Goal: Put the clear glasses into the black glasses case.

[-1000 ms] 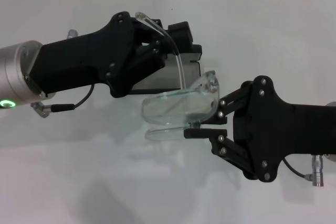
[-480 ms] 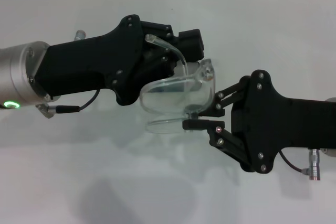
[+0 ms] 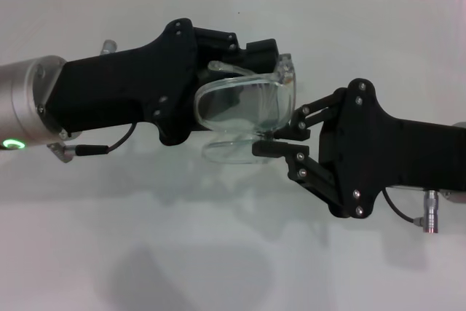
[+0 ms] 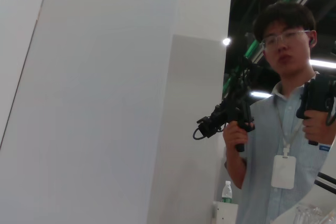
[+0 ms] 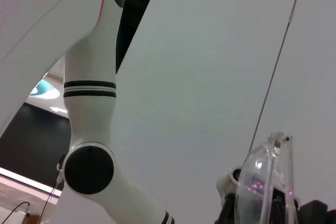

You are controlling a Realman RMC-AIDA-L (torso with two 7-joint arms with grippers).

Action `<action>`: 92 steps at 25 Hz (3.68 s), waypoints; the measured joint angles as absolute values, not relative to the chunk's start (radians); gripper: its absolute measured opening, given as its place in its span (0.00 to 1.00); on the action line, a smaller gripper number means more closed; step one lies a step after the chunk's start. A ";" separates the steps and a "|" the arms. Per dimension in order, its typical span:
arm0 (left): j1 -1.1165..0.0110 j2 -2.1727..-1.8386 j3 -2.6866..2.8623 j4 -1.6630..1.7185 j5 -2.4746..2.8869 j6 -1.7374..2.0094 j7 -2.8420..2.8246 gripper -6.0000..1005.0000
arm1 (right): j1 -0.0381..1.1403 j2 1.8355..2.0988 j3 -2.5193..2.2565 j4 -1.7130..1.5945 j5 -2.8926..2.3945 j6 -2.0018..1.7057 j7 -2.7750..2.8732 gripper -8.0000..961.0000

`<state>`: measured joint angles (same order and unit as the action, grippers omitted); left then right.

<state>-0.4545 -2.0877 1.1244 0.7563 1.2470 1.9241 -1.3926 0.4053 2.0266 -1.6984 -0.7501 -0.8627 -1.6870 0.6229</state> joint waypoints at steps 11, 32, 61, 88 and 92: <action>-0.454 -2.085 1.086 0.758 1.240 1.919 -1.388 0.06 | 0.424 2.025 -1.704 -0.750 -0.868 -1.699 0.623 0.06; -0.461 -2.084 1.106 0.758 1.251 1.923 -1.393 0.06 | 0.428 2.025 -1.695 -0.751 -0.839 -1.673 0.622 0.06; -0.199 -2.002 0.945 0.759 1.317 1.917 -1.368 0.06 | 0.474 1.983 -1.377 -1.128 -1.415 -1.426 1.382 0.06; -0.185 -2.047 0.946 0.947 1.704 1.917 -1.367 0.06 | 1.029 2.026 -1.468 -1.161 -2.384 -1.512 1.935 0.06; -0.185 -2.051 0.946 0.947 1.704 1.916 -1.367 0.06 | 1.040 2.028 -1.532 -1.130 -2.386 -1.452 1.933 0.06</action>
<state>-0.1853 -2.0510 0.9465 0.9472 1.7041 1.9161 -1.3667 1.0400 2.0283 -1.5321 -1.1299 -2.3858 -1.4519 1.9334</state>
